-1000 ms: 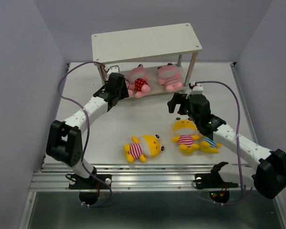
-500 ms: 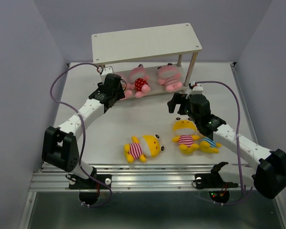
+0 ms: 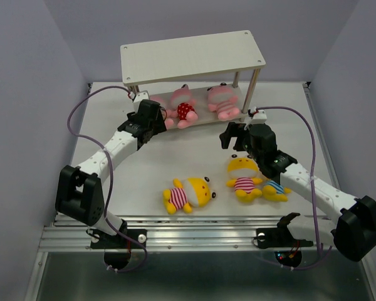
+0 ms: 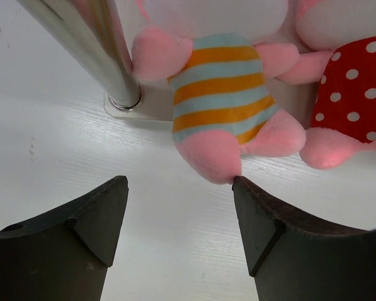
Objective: Place and organize the stuffed toys onto the shelf
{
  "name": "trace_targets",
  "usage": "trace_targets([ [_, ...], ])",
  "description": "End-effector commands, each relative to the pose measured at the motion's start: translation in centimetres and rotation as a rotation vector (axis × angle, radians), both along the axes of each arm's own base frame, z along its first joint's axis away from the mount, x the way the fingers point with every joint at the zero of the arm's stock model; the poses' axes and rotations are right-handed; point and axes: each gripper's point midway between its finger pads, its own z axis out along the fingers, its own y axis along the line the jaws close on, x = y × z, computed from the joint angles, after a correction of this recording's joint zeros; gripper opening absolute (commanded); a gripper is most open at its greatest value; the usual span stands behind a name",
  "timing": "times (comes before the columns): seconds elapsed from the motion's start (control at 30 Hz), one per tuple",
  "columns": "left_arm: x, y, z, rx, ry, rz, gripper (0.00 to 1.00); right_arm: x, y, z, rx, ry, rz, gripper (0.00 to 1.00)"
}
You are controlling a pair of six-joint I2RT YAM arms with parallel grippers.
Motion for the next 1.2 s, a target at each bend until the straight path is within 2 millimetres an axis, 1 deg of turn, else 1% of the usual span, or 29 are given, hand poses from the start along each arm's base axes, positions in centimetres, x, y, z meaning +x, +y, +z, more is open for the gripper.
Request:
trace_targets([
  [0.0,0.9,0.7,0.6,0.013,-0.026,0.054,0.79,0.3,0.0,0.8,0.014,-0.024,-0.003,1.00],
  [0.17,1.0,1.3,-0.3,0.041,0.000,0.088,0.79,0.3,-0.1,0.8,0.014,-0.024,-0.004,1.00],
  [0.23,0.7,2.1,-0.3,0.058,0.005,0.137,0.79,0.3,-0.1,0.8,0.014,-0.024,-0.004,1.00],
  [0.37,0.0,3.6,0.2,0.087,-0.005,0.204,0.79,0.3,-0.1,0.7,0.013,-0.022,-0.003,1.00],
  [0.47,-0.2,4.1,0.4,0.096,-0.008,0.227,0.79,0.2,-0.1,0.7,0.013,-0.023,-0.004,1.00],
  [0.5,-0.2,4.7,0.6,0.102,-0.011,0.245,0.80,0.2,-0.1,0.8,0.016,-0.025,-0.004,1.00],
  [0.63,-0.2,4.9,0.8,0.093,-0.008,0.246,0.80,0.0,-0.2,0.9,0.018,-0.026,-0.005,1.00],
  [0.73,-0.4,4.0,1.1,0.053,-0.007,0.208,0.82,-0.1,-0.3,0.7,0.018,-0.014,-0.010,1.00],
  [0.8,-0.8,3.1,1.5,0.013,-0.008,0.159,0.83,-0.1,-0.6,0.9,0.017,-0.006,-0.026,1.00],
  [0.83,-1.0,2.8,1.9,-0.001,-0.017,0.144,0.86,-0.4,-0.9,0.5,0.013,0.023,-0.042,1.00],
  [0.87,-1.5,2.3,1.8,-0.011,-0.015,0.124,0.86,-0.5,-1.5,0.3,0.002,0.039,-0.073,1.00],
  [0.9,-1.9,1.4,2.8,-0.048,-0.035,0.084,0.87,-0.9,-2.1,0.1,-0.005,0.080,-0.100,1.00],
  [0.93,-2.2,0.8,3.1,-0.064,-0.042,0.053,0.92,-1.2,-2.6,0.0,-0.012,0.095,-0.127,1.00],
  [0.97,-2.6,0.2,3.4,-0.082,-0.049,0.026,0.99,-1.3,-3.5,-0.1,-0.026,0.105,-0.170,1.00],
  [1.0,-3.5,-0.8,4.2,-0.120,-0.067,-0.020,0.99,-2.0,-4.8,-0.5,-0.042,0.139,-0.232,1.00],
  [1.03,-3.9,-1.3,4.7,-0.141,-0.079,-0.044,0.99,-2.6,-5.6,-0.8,-0.053,0.161,-0.263,1.00],
  [1.07,-4.4,-1.7,4.4,-0.158,-0.076,-0.065,0.99,-3.2,-6.4,-1.0,-0.061,0.182,-0.300,1.00],
  [1.1,-5.3,-2.8,5.2,-0.207,-0.092,-0.120,0.99,-4.9,-7.9,-1.8,-0.073,0.244,-0.354,1.00],
  [1.13,-5.5,-3.4,5.7,-0.237,-0.114,-0.151,0.99,-5.6,-9.3,-1.7,-0.092,0.253,-0.423,1.00],
  [1.17,-6.2,-3.7,4.9,-0.254,-0.100,-0.171,0.99,-6.4,-10.3,-1.9,-0.102,0.273,-0.466,1.00],
])
